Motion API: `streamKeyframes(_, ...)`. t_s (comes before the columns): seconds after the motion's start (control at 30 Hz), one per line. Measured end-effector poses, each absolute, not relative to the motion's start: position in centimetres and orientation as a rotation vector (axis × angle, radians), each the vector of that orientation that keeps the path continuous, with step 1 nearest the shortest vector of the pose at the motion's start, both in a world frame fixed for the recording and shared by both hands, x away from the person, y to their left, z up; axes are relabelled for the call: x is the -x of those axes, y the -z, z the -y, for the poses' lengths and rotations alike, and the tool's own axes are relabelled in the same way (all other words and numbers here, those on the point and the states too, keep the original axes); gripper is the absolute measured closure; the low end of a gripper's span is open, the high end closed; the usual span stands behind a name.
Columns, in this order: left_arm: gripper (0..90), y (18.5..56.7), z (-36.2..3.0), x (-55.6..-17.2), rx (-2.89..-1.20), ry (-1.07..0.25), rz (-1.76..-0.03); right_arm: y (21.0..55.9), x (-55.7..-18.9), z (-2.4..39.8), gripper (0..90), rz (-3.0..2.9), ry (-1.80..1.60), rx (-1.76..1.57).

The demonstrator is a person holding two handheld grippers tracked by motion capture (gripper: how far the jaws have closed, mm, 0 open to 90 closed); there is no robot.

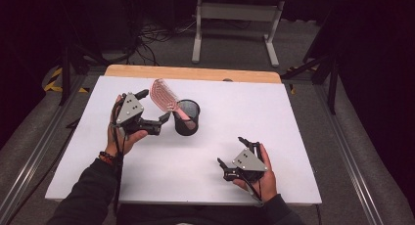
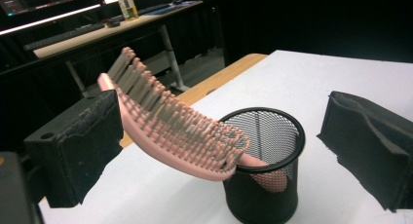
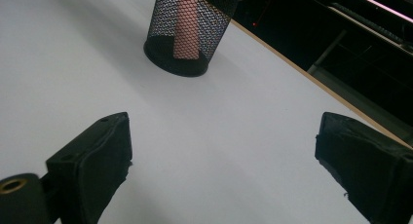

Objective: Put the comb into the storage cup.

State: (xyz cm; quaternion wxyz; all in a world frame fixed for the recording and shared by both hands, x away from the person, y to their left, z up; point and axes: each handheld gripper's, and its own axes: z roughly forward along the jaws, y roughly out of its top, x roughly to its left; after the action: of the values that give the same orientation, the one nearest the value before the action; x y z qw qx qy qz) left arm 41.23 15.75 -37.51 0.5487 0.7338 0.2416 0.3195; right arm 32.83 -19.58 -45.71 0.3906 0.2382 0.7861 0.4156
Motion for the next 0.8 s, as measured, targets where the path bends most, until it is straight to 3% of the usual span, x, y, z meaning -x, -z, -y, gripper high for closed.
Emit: streamKeyframes(0.8, 4.2, 39.2, -15.5, -38.9, -1.774, -0.795, -0.489, 45.7, -32.8, 19.6, 7.3, -1.995, -1.057, -0.597)
